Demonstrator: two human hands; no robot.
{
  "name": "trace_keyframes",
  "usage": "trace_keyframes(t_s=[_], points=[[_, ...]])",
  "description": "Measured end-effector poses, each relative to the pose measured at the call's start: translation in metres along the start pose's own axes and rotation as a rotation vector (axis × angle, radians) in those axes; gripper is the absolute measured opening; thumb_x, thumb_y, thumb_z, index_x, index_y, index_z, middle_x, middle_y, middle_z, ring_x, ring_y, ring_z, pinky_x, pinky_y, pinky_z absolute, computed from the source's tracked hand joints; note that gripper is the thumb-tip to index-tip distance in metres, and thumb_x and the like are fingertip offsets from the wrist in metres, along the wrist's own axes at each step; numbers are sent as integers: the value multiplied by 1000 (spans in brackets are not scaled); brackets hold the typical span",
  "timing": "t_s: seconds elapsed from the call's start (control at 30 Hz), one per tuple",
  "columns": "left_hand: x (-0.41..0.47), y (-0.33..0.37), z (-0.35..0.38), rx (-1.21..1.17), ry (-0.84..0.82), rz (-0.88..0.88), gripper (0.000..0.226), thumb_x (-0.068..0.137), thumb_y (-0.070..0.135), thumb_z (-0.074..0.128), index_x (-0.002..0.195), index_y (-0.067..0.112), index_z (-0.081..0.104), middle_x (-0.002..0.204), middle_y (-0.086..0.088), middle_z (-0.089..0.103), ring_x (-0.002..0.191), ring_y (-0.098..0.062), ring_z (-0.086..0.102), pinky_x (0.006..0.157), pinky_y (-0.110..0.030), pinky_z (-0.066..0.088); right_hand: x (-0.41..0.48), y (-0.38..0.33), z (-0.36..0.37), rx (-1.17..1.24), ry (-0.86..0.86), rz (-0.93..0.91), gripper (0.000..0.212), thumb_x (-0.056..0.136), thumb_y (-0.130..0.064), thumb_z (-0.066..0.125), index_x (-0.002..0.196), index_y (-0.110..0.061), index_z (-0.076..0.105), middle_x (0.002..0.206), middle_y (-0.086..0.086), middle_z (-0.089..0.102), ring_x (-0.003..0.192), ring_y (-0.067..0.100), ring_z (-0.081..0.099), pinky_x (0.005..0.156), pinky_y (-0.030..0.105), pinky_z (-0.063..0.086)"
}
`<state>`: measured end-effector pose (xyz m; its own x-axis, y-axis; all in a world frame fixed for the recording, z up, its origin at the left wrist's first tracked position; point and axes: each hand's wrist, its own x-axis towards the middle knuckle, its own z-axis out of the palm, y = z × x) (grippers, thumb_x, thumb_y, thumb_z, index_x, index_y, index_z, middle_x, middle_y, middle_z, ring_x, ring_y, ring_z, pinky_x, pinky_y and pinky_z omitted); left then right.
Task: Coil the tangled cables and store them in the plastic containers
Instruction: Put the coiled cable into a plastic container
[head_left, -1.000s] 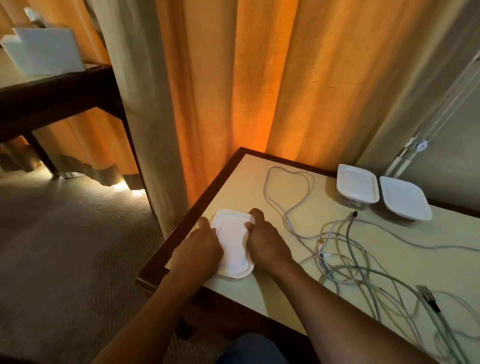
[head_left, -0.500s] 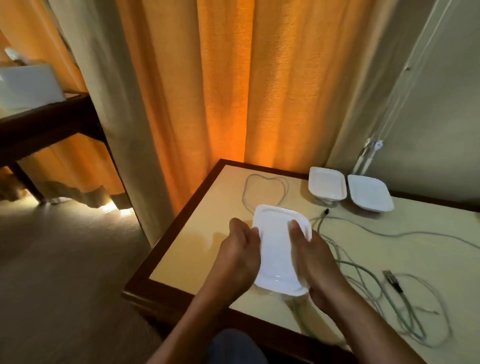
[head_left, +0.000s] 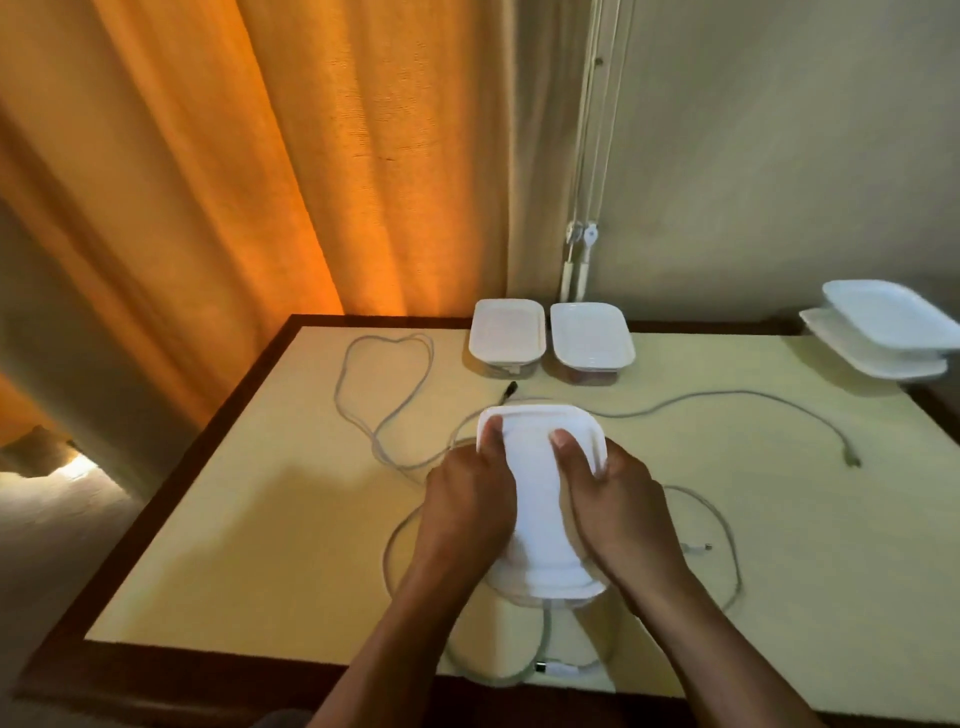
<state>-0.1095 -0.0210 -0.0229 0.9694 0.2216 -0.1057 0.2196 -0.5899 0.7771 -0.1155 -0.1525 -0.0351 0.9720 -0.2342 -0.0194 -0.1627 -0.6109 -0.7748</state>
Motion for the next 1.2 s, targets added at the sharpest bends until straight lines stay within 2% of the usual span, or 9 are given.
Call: trace_keyframes(t_s=[0.13, 0.27, 0.37, 0.43, 0.53, 0.67, 0.93, 1.03, 1.2], points=[[11, 9, -1, -177, -21, -11, 60, 103, 66, 28, 86, 23, 67, 94, -5, 71, 88, -21, 67, 85, -38, 54, 10, 2, -9, 251, -116, 33, 59, 92, -70, 46, 132, -29, 58, 123, -8, 68, 113, 18, 64, 99, 42, 51], [16, 11, 1, -345, -39, -60, 58, 100, 70, 30, 84, 26, 64, 95, 0, 70, 88, -19, 65, 85, -38, 53, -3, 15, -19, 326, -181, 62, 50, 87, -64, 60, 126, -34, 58, 107, -14, 71, 96, 11, 70, 86, 44, 59], [22, 10, 4, -627, -171, -208, 62, 96, 76, 33, 110, 27, 69, 110, -1, 75, 100, -24, 71, 94, -44, 56, -4, 17, -26, 391, -106, 59, 38, 89, -56, 66, 118, -31, 65, 95, -7, 74, 76, 14, 74, 64, 42, 63], [24, 9, 2, -771, -195, -224, 54, 102, 65, 37, 117, 25, 71, 104, -1, 79, 96, -26, 75, 86, -45, 61, 8, 13, -29, 404, -24, 68, 31, 93, -47, 67, 115, -25, 69, 95, -4, 74, 76, 13, 73, 61, 37, 62], [30, 6, -4, -655, -47, -6, 23, 104, 38, 56, 114, 25, 72, 101, 6, 78, 100, -19, 74, 77, -37, 59, 40, 5, -30, 469, 23, 120, 28, 94, -43, 68, 112, -21, 71, 99, 2, 73, 80, 25, 75, 64, 43, 63], [67, 2, -13, -351, 45, 172, 30, 97, 29, 68, 127, 29, 69, 122, 15, 68, 107, 3, 64, 76, -20, 51, 104, -12, -17, 445, 54, 141, 33, 89, -45, 71, 105, -17, 74, 97, 4, 69, 81, 32, 74, 60, 44, 63], [169, 13, -15, -23, -48, 185, 40, 102, 34, 60, 140, 21, 62, 145, 4, 59, 130, -21, 56, 108, -39, 41, 209, -57, 16, 156, 35, 113, 55, 86, -48, 74, 124, -8, 67, 120, 8, 72, 95, 33, 72, 77, 46, 63], [186, 11, -5, -53, -80, 167, 31, 106, 35, 52, 123, 16, 70, 128, -2, 69, 115, -23, 63, 102, -41, 49, 219, -60, 24, 27, 56, 102, 52, 89, -42, 76, 125, -7, 65, 122, 8, 70, 101, 30, 71, 75, 34, 56], [197, 4, 0, -181, -43, 162, 20, 106, 24, 50, 98, 22, 68, 101, 2, 70, 97, -18, 66, 92, -38, 56, 225, -63, 34, -70, 55, 49, 49, 92, -44, 72, 123, -7, 64, 125, 11, 69, 108, 31, 68, 89, 38, 57]])
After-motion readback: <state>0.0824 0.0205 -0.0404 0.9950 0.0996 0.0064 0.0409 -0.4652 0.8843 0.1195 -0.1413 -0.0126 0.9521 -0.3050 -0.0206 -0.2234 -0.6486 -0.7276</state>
